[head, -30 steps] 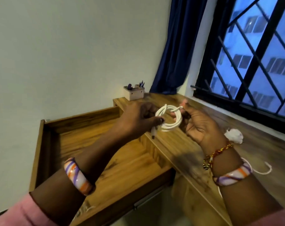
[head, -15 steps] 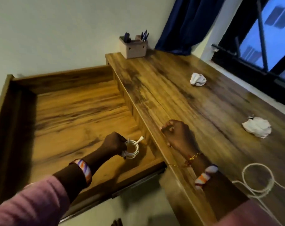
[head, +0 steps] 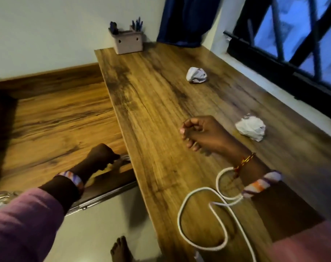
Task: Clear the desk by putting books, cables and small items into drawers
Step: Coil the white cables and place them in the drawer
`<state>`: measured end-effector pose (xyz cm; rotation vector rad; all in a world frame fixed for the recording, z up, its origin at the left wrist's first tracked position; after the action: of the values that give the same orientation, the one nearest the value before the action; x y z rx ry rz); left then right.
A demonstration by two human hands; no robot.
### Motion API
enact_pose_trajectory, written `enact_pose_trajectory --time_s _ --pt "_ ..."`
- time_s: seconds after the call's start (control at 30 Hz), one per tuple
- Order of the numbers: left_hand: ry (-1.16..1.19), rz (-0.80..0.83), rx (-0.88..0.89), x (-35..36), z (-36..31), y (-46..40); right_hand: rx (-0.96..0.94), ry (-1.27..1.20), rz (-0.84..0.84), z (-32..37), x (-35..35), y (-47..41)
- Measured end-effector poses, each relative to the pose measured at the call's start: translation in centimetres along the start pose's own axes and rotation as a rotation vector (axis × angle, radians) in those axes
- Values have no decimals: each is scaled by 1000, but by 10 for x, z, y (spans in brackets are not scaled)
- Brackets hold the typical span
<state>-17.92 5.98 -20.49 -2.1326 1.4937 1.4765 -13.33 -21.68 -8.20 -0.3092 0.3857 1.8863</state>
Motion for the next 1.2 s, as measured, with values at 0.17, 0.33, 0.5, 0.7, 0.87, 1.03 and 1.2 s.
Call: enact_pose_trajectory --time_s 0.17,0.33,0.5,0.7,0.87,1.03,1.2 --pt "-256 -363 305 -20 -71 42 -27 26 -193 -10 -77 47" --pt "-155 -409 758 -8 -135 103 91 259 -103 -38 -91 97" --pt "-153 270 1123 55 -184 157 334 413 -181 -59 -88 130" --pt "-324 336 1320 100 -176 172 405 410 -332 -36 -44 165" --pt "-22 504 1158 93 -168 159 378 774 -214 -21 18 175" --pt "240 1034 733 77 -169 162 202 370 -387 37 25 187" --pt "469 1005 681 37 -178 148 33 217 -608 90 -8 203"
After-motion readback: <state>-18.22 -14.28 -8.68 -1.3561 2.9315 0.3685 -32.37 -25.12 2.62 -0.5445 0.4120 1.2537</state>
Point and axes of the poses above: each hand's wrist, its own y-axis away from the middle knuckle, its own x-axis out of the palm, z = x × y, the point moved 5 cm from there along -y, towards the middle knuckle, and after that the axes turned 8 degrees about -z, right-handed, at the moved point
